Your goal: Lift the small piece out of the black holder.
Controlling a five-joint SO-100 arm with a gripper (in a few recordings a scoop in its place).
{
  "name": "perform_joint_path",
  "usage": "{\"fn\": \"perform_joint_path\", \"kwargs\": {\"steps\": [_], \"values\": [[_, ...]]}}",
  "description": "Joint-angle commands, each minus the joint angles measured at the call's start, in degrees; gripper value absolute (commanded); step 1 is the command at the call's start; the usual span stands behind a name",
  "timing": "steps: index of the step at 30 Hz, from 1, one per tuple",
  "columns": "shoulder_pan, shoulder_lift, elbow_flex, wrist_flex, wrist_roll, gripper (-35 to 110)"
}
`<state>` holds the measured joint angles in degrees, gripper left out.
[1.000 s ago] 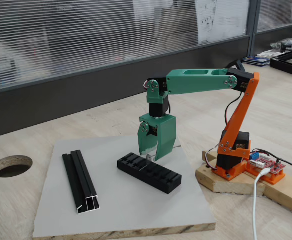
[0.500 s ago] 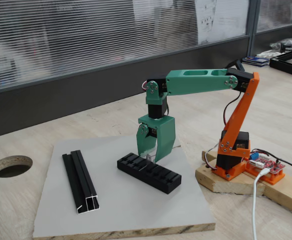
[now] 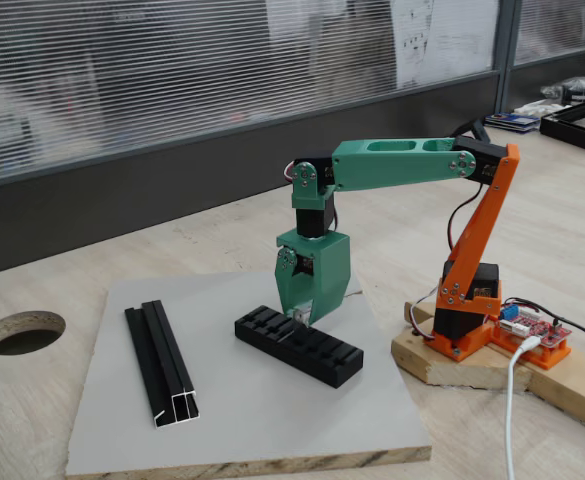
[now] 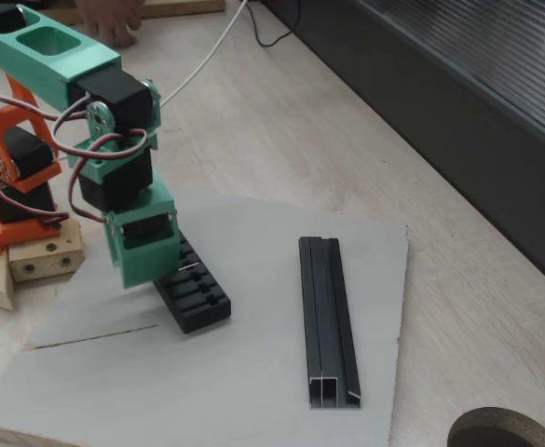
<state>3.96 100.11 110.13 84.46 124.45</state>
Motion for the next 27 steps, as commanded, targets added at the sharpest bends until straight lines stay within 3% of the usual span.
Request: {"fn": "perform_joint_path", "kwargs": {"steps": [1, 21, 27], "values": [[0.7, 2.5, -2.4, -3.6, 0.8, 8], [0.8, 2.7, -2.5, -6.6, 0.7, 3], [0.8, 10.5, -2.5, -6.8, 0.7, 3]]}}
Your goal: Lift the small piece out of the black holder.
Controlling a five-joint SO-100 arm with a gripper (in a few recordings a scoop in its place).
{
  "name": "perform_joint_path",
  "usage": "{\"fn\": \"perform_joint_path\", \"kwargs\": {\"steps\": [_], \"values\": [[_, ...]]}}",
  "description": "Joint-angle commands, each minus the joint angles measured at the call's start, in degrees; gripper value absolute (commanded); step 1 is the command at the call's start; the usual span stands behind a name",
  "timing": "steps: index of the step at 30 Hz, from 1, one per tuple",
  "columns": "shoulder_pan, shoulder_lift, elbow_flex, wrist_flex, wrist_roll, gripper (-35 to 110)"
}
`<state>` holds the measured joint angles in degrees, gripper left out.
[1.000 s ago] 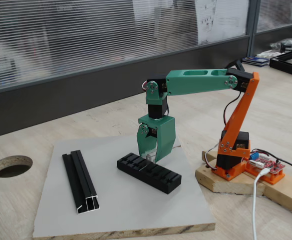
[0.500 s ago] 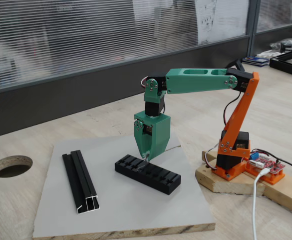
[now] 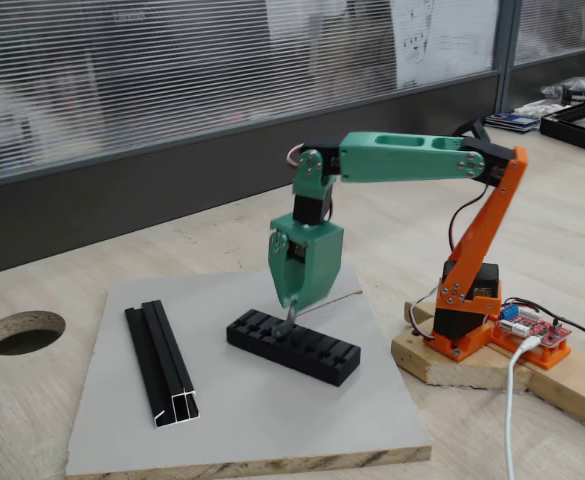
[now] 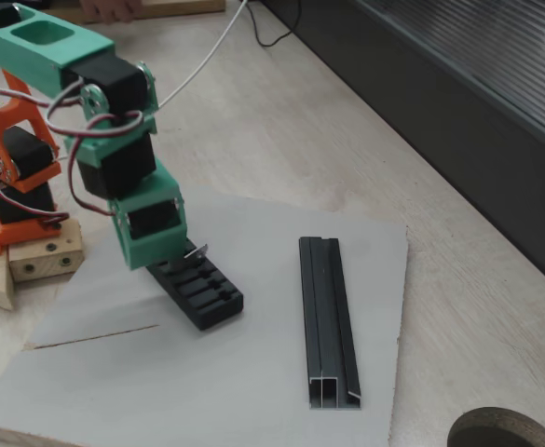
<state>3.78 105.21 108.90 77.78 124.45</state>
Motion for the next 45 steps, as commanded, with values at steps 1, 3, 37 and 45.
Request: {"fn": "perform_joint_path", "kwargs": {"steps": [1, 3, 37, 45], "values": [[1.0, 6.5, -1.3, -0.3, 0.7, 3], [1.0, 8.3, -1.3, -0.5, 0.7, 3], [1.1, 21.8, -25.6, 0.1, 0.7, 3], [1.1, 21.8, -25.6, 0.1, 0.7, 3]]}}
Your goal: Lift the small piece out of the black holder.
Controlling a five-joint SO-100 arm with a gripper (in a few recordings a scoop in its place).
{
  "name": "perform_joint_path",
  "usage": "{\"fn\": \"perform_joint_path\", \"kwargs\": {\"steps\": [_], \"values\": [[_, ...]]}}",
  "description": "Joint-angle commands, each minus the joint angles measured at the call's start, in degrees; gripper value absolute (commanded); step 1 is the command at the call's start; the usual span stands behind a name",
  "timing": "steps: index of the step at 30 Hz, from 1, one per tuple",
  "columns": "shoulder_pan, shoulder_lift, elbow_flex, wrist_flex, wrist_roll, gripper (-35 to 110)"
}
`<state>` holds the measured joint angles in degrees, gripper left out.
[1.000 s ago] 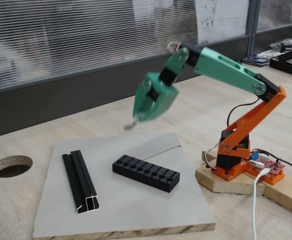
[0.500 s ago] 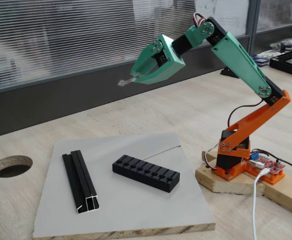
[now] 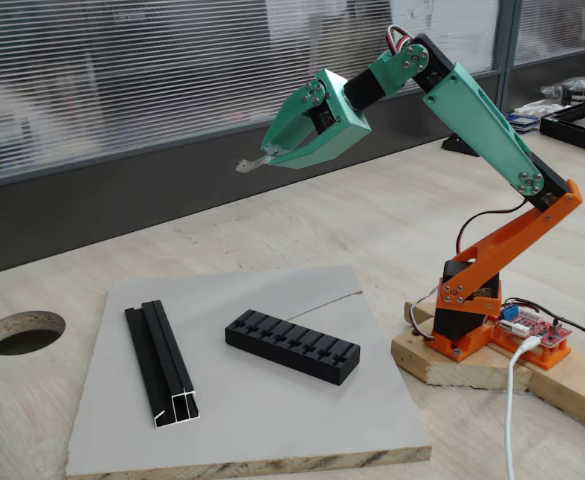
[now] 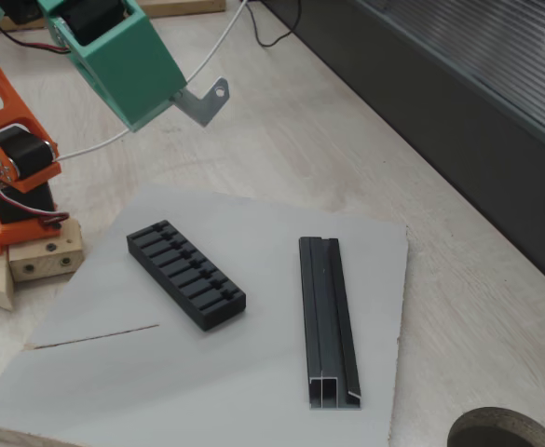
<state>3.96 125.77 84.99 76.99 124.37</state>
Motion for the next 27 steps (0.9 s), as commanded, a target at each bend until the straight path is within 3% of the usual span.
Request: {"fn": "perform_joint_path", "kwargs": {"steps": [1, 27], "values": [[0.9, 1.2, -1.7, 0.9, 0.8, 3], [0.9, 1.1, -1.7, 0.3, 0.4, 3]]}}
